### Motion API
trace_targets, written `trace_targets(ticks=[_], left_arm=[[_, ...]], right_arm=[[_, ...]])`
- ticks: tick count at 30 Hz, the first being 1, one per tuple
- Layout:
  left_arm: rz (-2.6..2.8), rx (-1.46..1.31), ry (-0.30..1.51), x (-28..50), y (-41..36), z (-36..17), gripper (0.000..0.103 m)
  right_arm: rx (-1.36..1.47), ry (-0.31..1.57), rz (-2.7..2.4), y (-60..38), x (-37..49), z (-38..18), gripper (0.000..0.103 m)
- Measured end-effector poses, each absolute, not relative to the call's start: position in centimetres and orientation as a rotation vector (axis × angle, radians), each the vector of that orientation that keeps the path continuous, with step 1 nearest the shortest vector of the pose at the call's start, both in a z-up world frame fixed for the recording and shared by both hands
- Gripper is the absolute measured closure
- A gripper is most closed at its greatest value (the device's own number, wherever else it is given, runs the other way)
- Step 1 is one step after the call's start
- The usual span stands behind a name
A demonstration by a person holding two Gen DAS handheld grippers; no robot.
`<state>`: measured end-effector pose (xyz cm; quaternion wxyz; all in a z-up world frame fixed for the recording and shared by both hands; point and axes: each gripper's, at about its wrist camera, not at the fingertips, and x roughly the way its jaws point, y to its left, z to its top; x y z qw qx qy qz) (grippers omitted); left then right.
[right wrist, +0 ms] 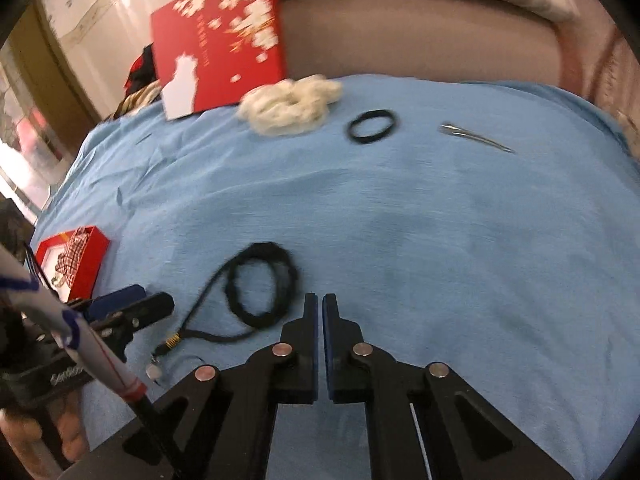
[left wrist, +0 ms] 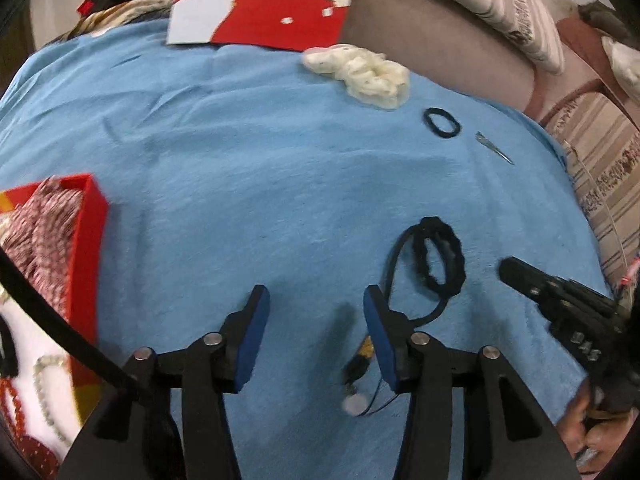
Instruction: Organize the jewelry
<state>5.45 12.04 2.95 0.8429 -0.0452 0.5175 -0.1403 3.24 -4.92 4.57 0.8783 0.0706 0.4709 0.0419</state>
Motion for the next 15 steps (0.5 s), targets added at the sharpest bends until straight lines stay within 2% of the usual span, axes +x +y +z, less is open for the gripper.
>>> trace_targets(ticks=[5, 6, 7, 10, 11, 12, 14, 15], left_arm=[[-0.336, 0.015, 1.061, 5.2, 9.3, 2.7, 0.053], [-0.334, 0.054, 1.05, 5.0, 8.6, 2.6, 0.066], [-0.333, 0.078, 1.043, 4.9, 8.2, 2.5, 0.099], [-0.327, 0.056, 1.042, 5.0, 8.1, 2.7, 0.1], [-0.327, 0.01, 1.035, 5.2, 8.8, 3.3, 0.1], [-0.322, -0.023, 1.024, 5.2, 9.5, 3.9, 0.1], [-0.31, -0.112, 0.994, 5.6, 11.7, 5.4, 0.1], [-0.306, -0.147, 0.984, 5.7, 12.6, 6.0, 0.101]], right_arm=[[0.104, 0.996, 0.006, -8.2, 1.1, 4.2, 0.1], [0.115, 1.003, 0.012, -8.5, 0.7, 4.1, 0.1], [0.126, 1.005, 0.02, -8.8, 0.5, 4.0, 0.1], [0.175, 1.001, 0.064, -8.8, 0.1, 4.0, 0.096], [0.199, 0.996, 0.085, -8.8, 0.1, 4.2, 0.088], [0.215, 0.992, 0.101, -8.6, 0.2, 4.3, 0.075], [0.231, 0.976, 0.134, -7.8, 0.4, 4.7, 0.063], [0.223, 0.967, 0.142, -7.2, 0.7, 4.9, 0.063]])
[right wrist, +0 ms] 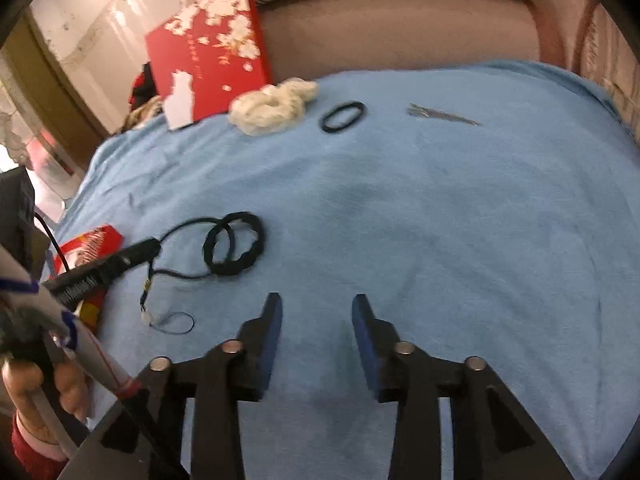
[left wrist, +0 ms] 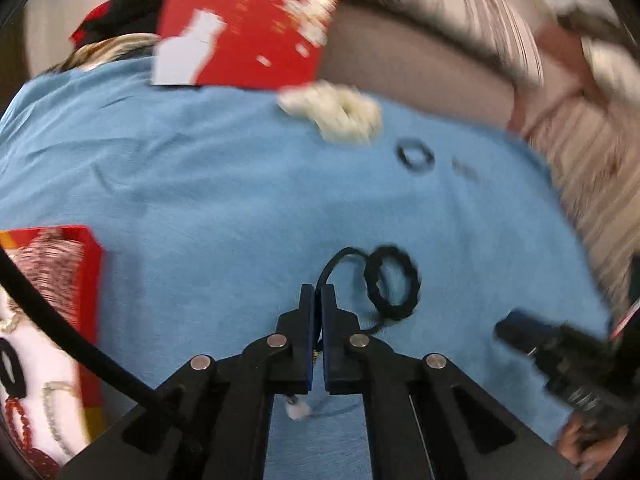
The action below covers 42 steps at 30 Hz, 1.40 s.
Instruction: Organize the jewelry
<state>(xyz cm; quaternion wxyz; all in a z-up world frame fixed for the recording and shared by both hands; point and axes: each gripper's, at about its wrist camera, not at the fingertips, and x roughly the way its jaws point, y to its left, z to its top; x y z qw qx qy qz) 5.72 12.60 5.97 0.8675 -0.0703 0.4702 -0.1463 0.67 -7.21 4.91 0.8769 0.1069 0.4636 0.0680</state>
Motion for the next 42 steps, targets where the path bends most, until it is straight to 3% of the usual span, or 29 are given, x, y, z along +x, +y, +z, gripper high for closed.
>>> trace_targets(ticks=[8, 18, 19, 20, 21, 31, 42], left_arm=[[-0.179, -0.357, 1.054, 7.9, 19.0, 4.9, 0.101], [-0.195, -0.335, 1.098, 8.0, 17.8, 3.5, 0.1], [-0.199, -0.333, 1.096, 7.9, 17.7, 3.6, 0.1], [-0.204, -0.334, 1.092, 7.8, 17.6, 3.8, 0.1], [-0.215, -0.339, 1.08, 7.6, 17.6, 4.2, 0.1], [-0.234, -0.378, 0.89, 4.2, 21.4, 11.0, 0.1], [0.122, -0.454, 0.745, -1.3, 37.2, 13.3, 0.1]], right_arm=[[0.185, 0.971, 0.2, -2.8, 4.2, 4.2, 0.063], [0.112, 1.006, 0.254, 2.6, 8.7, 2.1, 0.063], [0.072, 1.01, 0.237, 3.2, 8.9, 1.7, 0.067], [0.034, 0.996, 0.212, 3.5, 8.9, 1.7, 0.085], [0.016, 0.991, 0.205, 3.5, 8.9, 1.7, 0.093], [0.035, 0.936, 0.206, 2.4, 4.9, 6.7, 0.093], [-0.011, 0.941, 0.416, 13.3, 0.4, 10.2, 0.093]])
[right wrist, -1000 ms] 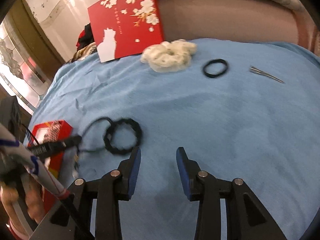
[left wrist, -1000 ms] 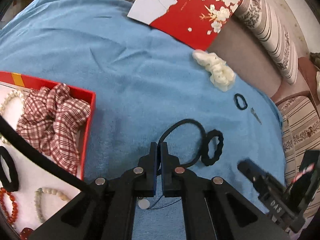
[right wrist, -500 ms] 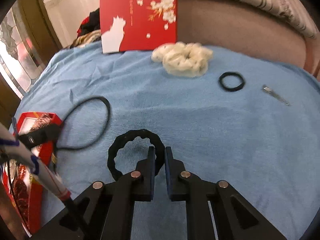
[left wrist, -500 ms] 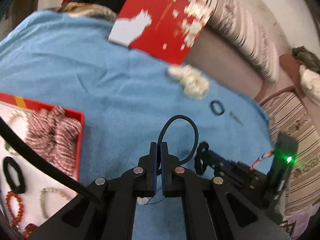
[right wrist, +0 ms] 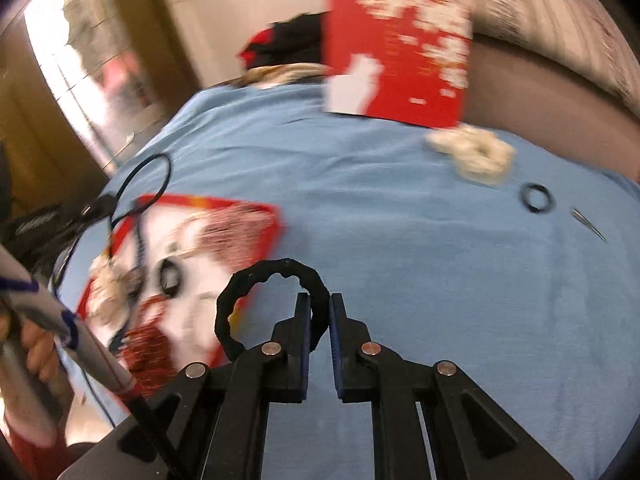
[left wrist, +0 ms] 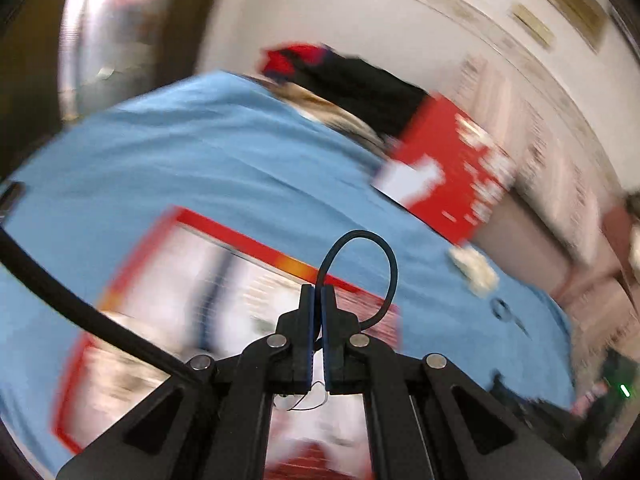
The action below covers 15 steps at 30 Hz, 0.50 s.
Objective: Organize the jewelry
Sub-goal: 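Carry the black cord necklace and beaded tie into the lid and release them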
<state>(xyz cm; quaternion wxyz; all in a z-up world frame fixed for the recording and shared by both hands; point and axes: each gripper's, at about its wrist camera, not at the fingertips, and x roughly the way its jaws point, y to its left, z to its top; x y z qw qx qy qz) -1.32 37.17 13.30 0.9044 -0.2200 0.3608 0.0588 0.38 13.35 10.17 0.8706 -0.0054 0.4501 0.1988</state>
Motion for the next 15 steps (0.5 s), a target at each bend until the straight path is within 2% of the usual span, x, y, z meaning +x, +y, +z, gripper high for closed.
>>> trace_targets(ticks=[6, 15], left_arm=[[0.242, -0.564, 0.77, -0.6, 44.7, 10.1, 0.1], [0.273, -0.583, 0.869, 1.7, 47.2, 6.2, 0.1]], right_arm=[[-0.099, 0.954, 0.552, 21.8, -2.2, 10.0, 0.093], [-0.174, 1.009, 0.674, 28.7, -4.5, 7.8, 0.093]])
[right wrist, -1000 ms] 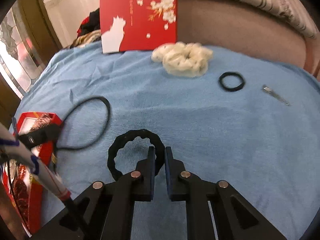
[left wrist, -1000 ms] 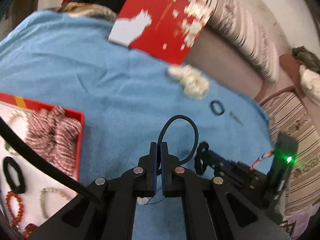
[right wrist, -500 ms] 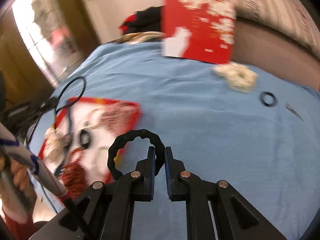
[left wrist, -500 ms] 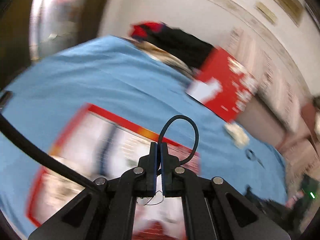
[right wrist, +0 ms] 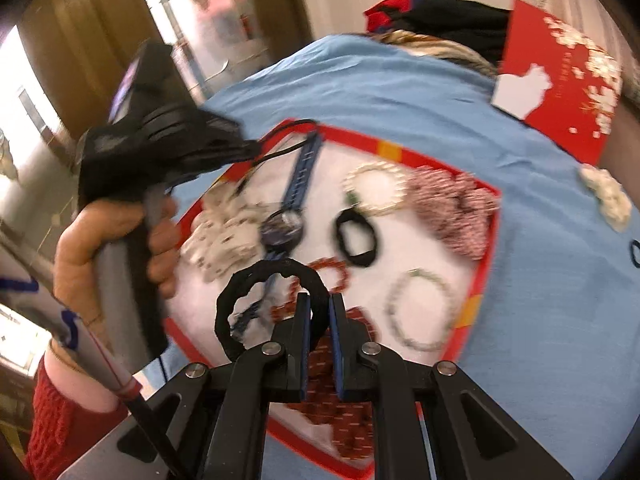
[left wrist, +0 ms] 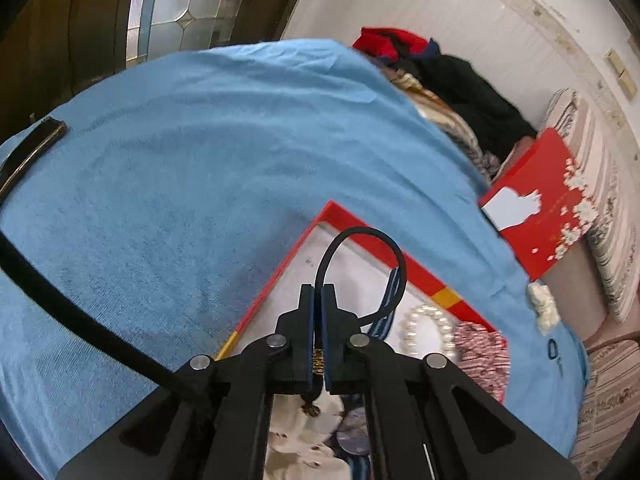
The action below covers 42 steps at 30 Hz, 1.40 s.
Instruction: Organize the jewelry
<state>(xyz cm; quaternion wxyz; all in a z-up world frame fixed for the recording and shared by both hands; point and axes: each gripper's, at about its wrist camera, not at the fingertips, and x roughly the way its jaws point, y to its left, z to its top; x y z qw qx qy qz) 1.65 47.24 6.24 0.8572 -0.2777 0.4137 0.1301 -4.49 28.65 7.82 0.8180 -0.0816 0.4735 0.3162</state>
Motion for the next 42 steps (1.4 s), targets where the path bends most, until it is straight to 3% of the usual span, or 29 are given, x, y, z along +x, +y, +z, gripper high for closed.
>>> trace_targets(ticks=[5, 8, 10, 12, 16, 18, 27, 32, 37, 42], left_arm=[[0.288, -0.623, 0.942, 1.9, 48.2, 4.9, 0.1], [0.261, -0.655, 0.919, 0.9, 48.9, 6.1, 0.092], [0.251, -0.662, 0.873, -0.1, 49.3, 7.3, 0.065], [0.29, -0.647, 0.811, -1.2, 49.7, 8.6, 0.052], [0.32, -0.65, 0.769, -2.1, 50.4, 9.3, 0.051], [0.333, -0.657, 0.768, -2.2, 50.6, 9.2, 0.051], [0.424, -0.602, 0.704, -3.2, 50.8, 10.4, 0.049], [0.482, -0.541, 0.627, -4.2, 50.0, 12.0, 0.04], [0.585, -0.431, 0.475, -7.1, 47.2, 15.1, 0.017], [0.615, -0.314, 0.301, -12.0, 42.8, 18.1, 0.002]], right_arm=[[-0.225, 1.034, 0.713, 31.1, -5.3, 6.2, 0.093], [-0.232, 1.042, 0.737, 32.6, -5.6, 5.7, 0.093], [-0.246, 1.038, 0.749, 33.6, -5.7, 5.5, 0.092], [-0.269, 1.026, 0.756, 34.6, -6.0, 5.2, 0.092], [-0.281, 1.007, 0.784, 36.0, -6.4, 4.9, 0.088], [-0.261, 1.014, 0.798, 36.3, -6.6, 5.1, 0.074], [-0.188, 0.969, 0.729, 32.3, -5.9, 6.9, 0.064], [-0.173, 0.94, 0.626, 27.0, -6.6, 7.6, 0.063], [-0.142, 0.939, 0.475, 19.8, -8.2, 7.6, 0.062], [-0.095, 0.94, 0.356, 13.5, -10.2, 8.3, 0.062]])
